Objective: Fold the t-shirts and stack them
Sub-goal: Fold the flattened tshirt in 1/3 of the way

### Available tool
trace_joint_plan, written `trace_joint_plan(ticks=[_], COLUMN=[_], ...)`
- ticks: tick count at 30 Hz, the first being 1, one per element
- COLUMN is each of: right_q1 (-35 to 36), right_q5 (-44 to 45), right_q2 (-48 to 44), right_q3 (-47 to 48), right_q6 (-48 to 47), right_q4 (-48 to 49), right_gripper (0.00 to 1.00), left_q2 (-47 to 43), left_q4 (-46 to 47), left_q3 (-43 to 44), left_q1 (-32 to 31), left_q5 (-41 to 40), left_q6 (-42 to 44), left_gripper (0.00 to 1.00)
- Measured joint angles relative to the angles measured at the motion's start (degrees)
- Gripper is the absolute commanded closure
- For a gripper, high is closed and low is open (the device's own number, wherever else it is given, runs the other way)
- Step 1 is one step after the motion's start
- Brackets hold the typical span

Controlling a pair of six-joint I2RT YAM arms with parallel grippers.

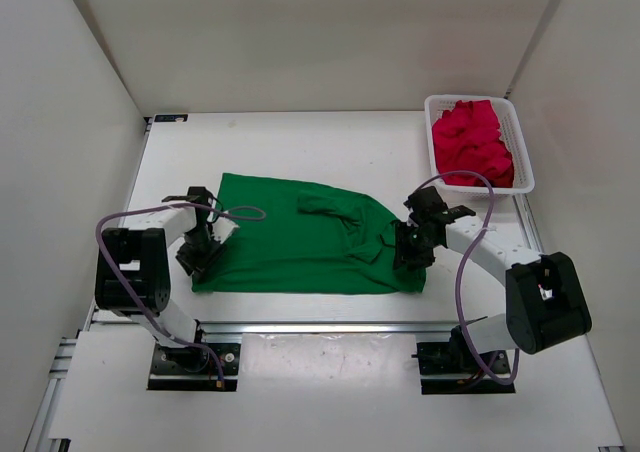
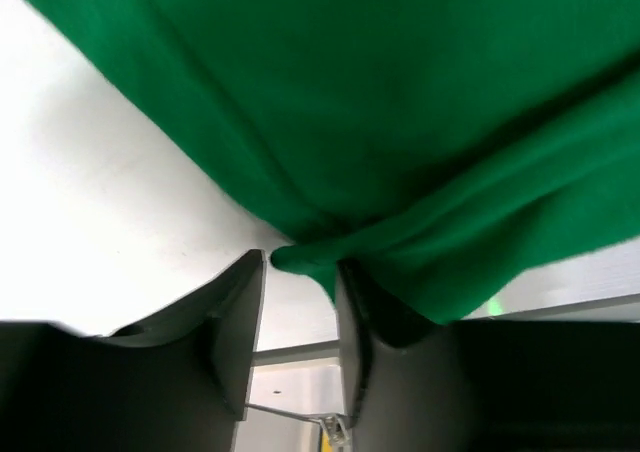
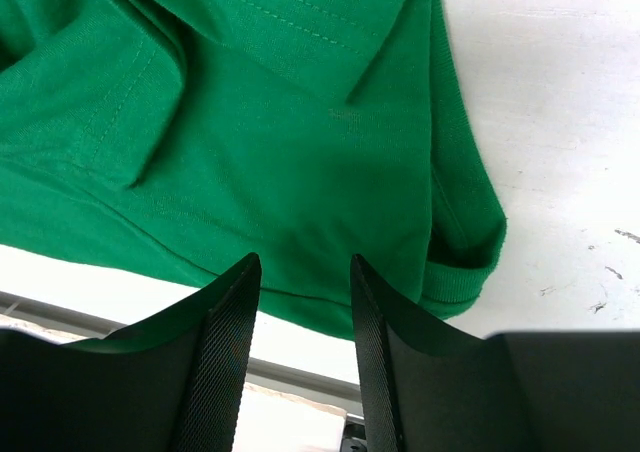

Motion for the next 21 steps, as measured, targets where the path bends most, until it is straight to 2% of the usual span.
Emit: trace_joint_plan(ticks=[2,4,6,7,13,21], right_q1=[0.0,0.0,0.0,0.0,-1.2,-1.7], right_q5=[0.0,0.0,0.0,0.0,0.0,0.3], right_q2=[0.0,0.0,0.0,0.0,-1.3,-1.5], right_q3=[0.0,0.0,0.0,0.0,-0.6,-1.9], right_q6=[-0.1,-0.1,-0.1,-0.1,-0.1,0.0], right_q4=[0.0,0.0,0.0,0.0,0.0,0.0], right_gripper=[0.54,0.54,0.54,0.55,0.55,0.56], left_q2=[1.5,2.7,3.6,3.9,3.4,-2.0], left_q4=[0.0,-0.1,-0.3,-0.5,-0.7,-1.9], left_q3=[1.1,2.1,3.1,3.3,3.5,3.9], left_q1=[-0.3,-0.8,-1.1,-1.3,-1.8,-2.7], left_q5=[-0.4,-0.7,-1.0,-1.2,-1.7,-3.2], left_q6=[-0.3,-0.5,-0.7,-0.8,-0.7,-0.8], left_gripper=[0.63,0.86,0.98,1.0,1.0,0.98])
